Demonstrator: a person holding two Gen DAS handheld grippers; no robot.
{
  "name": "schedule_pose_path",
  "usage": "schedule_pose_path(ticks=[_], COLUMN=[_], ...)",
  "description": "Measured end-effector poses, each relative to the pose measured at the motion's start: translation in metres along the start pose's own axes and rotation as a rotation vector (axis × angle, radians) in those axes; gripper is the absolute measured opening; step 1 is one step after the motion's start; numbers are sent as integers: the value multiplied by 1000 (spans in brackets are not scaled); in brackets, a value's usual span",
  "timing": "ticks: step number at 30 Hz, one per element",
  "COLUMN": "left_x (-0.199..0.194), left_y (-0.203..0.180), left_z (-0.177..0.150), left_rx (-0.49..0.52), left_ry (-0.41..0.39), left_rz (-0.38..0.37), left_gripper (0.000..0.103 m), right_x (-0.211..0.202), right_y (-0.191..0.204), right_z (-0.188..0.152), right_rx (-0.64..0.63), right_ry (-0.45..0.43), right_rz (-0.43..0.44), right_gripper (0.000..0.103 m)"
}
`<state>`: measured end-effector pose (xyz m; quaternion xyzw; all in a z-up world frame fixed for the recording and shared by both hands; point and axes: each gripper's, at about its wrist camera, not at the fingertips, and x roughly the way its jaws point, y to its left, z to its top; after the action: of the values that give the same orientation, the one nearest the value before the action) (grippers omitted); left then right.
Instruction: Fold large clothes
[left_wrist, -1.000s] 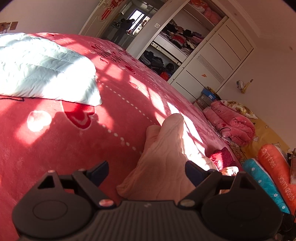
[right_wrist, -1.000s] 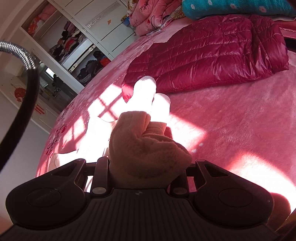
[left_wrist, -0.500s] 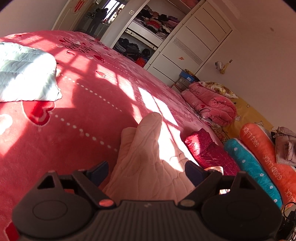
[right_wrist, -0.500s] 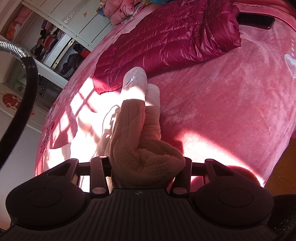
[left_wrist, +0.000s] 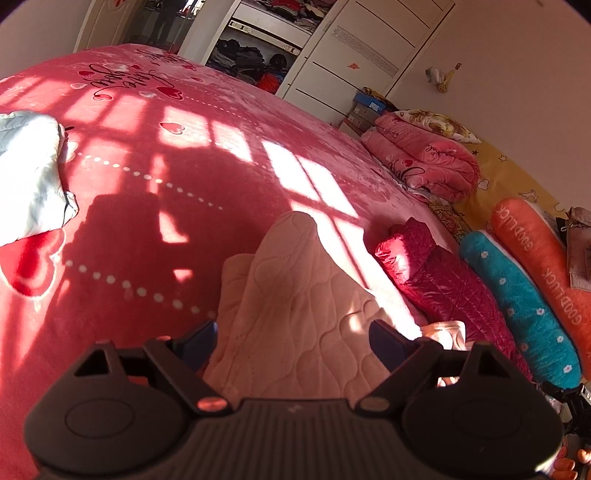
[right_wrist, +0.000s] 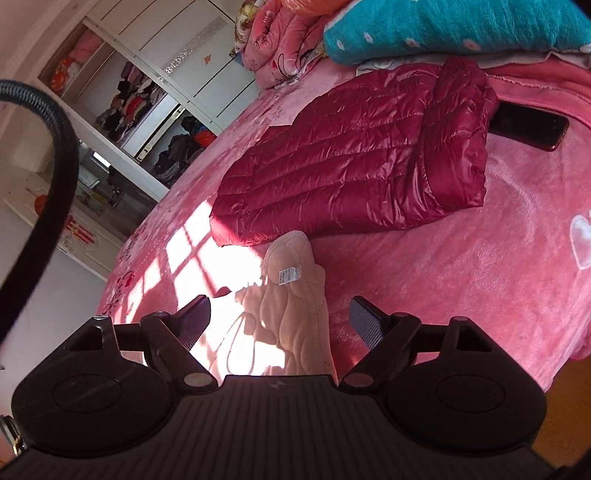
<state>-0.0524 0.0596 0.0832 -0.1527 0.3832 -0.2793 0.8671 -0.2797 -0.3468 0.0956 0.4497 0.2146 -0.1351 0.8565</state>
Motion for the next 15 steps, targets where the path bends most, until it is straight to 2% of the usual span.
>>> schedule_pose_path(ticks=[6, 10, 15], left_x=[32, 50, 71], left_y=[8, 12, 9], left_z=[10, 11, 10], left_rx=[-30, -26, 5], left_ry=[98, 147, 199], left_rz=[5, 15, 24], left_gripper=[85, 83, 85], right_x=[46, 70, 101], right_y=[-33, -55, -65], right_z=[3, 5, 5], right_rx=[48, 158, 194], right_ry=[114, 177, 258], right_rz=[2, 66, 111], right_gripper=[103, 103, 103])
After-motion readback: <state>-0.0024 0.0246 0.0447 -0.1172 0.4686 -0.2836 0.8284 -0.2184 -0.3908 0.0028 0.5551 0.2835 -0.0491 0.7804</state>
